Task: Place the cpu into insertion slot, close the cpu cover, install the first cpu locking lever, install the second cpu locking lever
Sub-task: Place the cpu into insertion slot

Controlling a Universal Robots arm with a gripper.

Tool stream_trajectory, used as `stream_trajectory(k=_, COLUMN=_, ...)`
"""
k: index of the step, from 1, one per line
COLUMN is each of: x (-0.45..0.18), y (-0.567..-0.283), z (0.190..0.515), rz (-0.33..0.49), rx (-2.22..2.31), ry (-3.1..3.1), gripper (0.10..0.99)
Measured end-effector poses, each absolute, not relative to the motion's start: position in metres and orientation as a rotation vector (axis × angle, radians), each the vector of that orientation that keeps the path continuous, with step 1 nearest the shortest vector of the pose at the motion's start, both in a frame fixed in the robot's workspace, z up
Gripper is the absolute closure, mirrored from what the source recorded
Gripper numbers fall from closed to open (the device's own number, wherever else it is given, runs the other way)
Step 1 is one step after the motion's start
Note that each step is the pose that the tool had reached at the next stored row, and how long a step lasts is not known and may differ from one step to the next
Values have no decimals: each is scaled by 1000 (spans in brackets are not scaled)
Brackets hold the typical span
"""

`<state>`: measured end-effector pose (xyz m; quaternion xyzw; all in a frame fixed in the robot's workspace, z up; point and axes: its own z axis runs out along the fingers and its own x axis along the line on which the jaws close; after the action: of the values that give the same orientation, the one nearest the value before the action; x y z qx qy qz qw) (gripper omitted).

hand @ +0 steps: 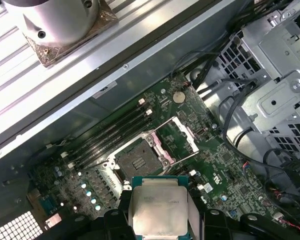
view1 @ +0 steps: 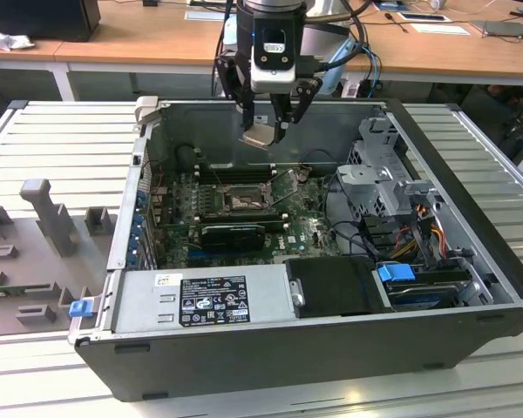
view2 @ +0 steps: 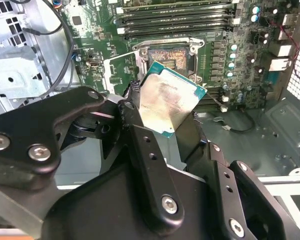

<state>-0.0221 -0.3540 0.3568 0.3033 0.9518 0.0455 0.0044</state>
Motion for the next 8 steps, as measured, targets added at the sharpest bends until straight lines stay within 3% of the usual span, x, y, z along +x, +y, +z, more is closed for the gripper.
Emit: stream_trajectory(k=8, x=-22, y=-354, z=357, rz=142, rx=1025, ry=2955, gripper=561)
